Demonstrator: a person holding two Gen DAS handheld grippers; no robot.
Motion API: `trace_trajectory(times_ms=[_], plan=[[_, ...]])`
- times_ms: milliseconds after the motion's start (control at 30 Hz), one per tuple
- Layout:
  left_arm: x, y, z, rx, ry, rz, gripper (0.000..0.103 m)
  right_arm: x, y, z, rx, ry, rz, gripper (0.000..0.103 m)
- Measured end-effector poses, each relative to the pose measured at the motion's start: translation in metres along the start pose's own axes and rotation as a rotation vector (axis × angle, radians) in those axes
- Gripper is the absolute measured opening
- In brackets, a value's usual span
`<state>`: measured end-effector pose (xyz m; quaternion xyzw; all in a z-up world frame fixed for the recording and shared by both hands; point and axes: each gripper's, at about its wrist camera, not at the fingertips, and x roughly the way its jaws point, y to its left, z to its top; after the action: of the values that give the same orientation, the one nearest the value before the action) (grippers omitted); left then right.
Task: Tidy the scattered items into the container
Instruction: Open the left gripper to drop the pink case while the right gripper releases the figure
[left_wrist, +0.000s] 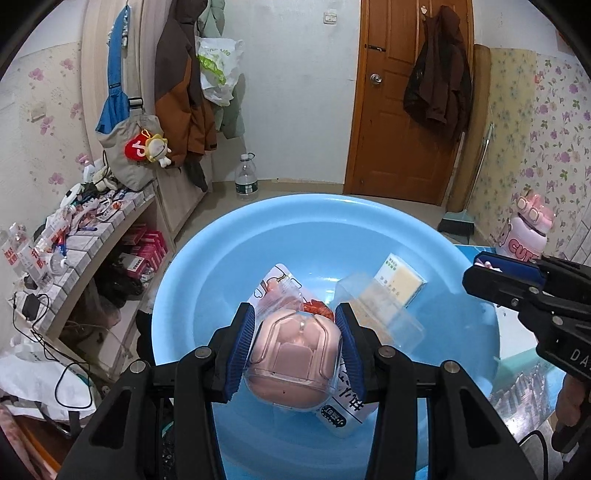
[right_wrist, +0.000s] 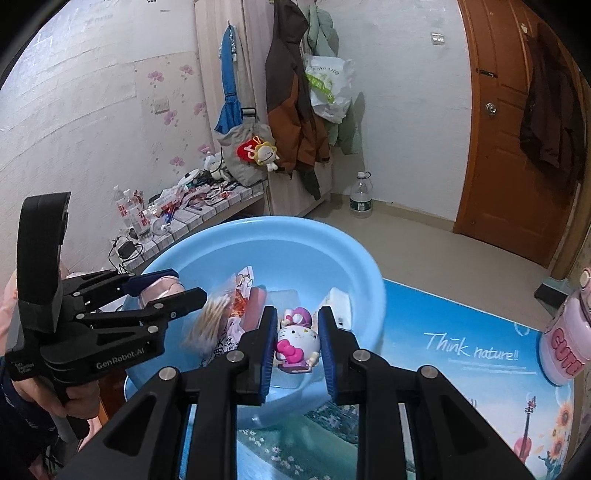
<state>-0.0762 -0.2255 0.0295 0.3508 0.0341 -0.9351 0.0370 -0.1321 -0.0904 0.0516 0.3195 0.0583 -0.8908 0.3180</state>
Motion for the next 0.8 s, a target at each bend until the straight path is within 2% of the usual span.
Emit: trace_trajectory(times_ms=[500,633,700,800], plan=[[0.011,0.001,-0.008,-0.001,0.038,0.001,0.043,0.017,0.005,-0.007,-0.008,0.036,0.008,0.024],[0.01,0.001,-0.007,-0.012,0.037,0.011,0.053,0.02,0.006,-0.01,-0.011,0.047,0.011,0.024],[0.008,0.002,-0.007,-0.013,0.03,0.011,0.053,0.02,0.006,-0.013,-0.012,0.05,0.013,0.024],[0.004,0.001,-0.008,-0.006,0.019,0.016,0.06,0.02,0.006,-0.013,-0.012,0.052,0.015,0.024]])
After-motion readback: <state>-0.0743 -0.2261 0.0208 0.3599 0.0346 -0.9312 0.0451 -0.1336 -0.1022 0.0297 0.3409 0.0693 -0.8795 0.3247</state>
